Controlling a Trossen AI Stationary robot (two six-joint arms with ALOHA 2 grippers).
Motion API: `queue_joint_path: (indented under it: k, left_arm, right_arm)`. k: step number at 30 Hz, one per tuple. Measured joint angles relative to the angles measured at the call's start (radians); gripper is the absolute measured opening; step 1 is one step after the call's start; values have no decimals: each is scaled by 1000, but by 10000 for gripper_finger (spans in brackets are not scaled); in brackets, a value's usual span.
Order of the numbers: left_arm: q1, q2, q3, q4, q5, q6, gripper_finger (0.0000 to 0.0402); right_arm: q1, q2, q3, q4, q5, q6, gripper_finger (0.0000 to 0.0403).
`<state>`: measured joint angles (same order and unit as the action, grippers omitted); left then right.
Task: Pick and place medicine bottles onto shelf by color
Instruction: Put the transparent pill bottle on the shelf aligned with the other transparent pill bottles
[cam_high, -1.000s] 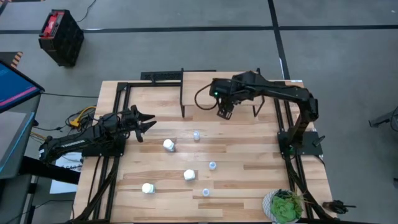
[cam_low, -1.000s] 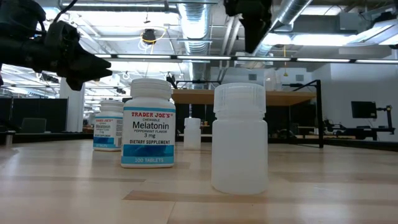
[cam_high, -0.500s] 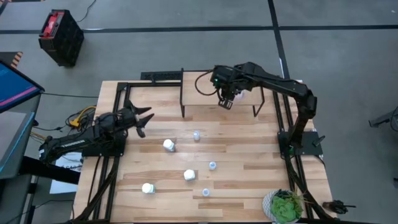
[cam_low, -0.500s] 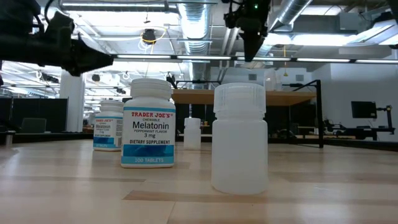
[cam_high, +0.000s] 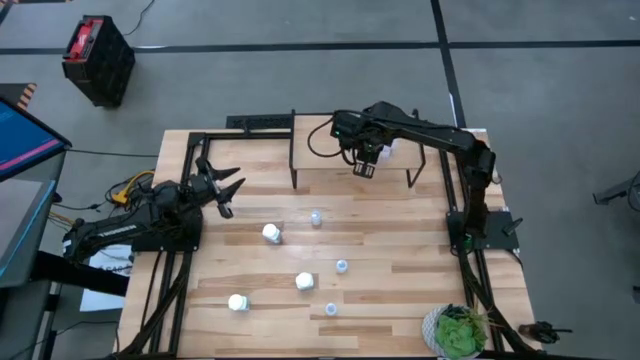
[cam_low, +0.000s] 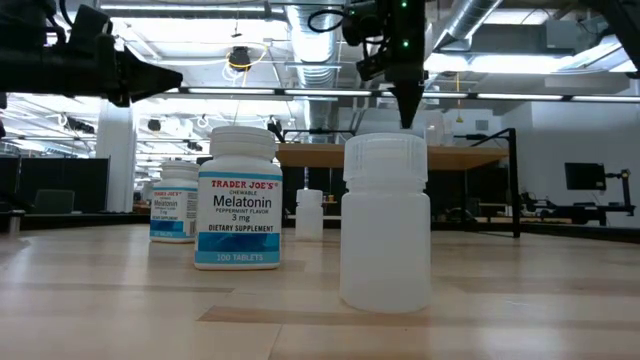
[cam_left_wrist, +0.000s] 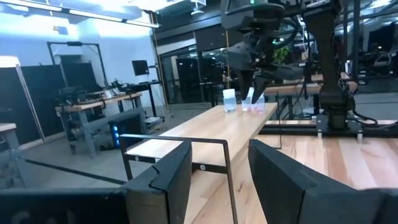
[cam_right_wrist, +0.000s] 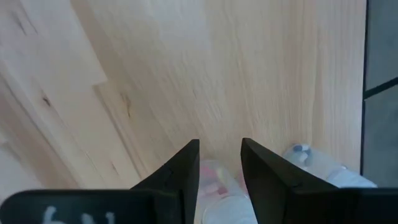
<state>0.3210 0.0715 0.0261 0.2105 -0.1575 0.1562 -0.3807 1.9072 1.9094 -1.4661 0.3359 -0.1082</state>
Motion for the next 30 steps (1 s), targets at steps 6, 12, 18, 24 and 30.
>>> queue_joint_path:
  k: [6, 12, 18, 24, 30]
  left_arm:
    - [0, 0, 0, -1, -20, -1, 149]
    - [0, 0, 0, -2, -20, -2, 149]
    - [0, 0, 0, -2, -20, -20, 149]
    - [0, 0, 0, -3, -19, -26, 149]
    - [0, 0, 0, -3, -19, -30, 149]
  right_arm:
    - [1, -4, 0, 0, 2, -59, 133]
    - [-16, -7, 0, -41, 3, -74, 132]
    - [-32, -7, 0, -60, 5, -53, 133]
    - [-41, -7, 0, -96, 6, -42, 133]
    - [-41, -7, 0, -105, 6, -31, 133]
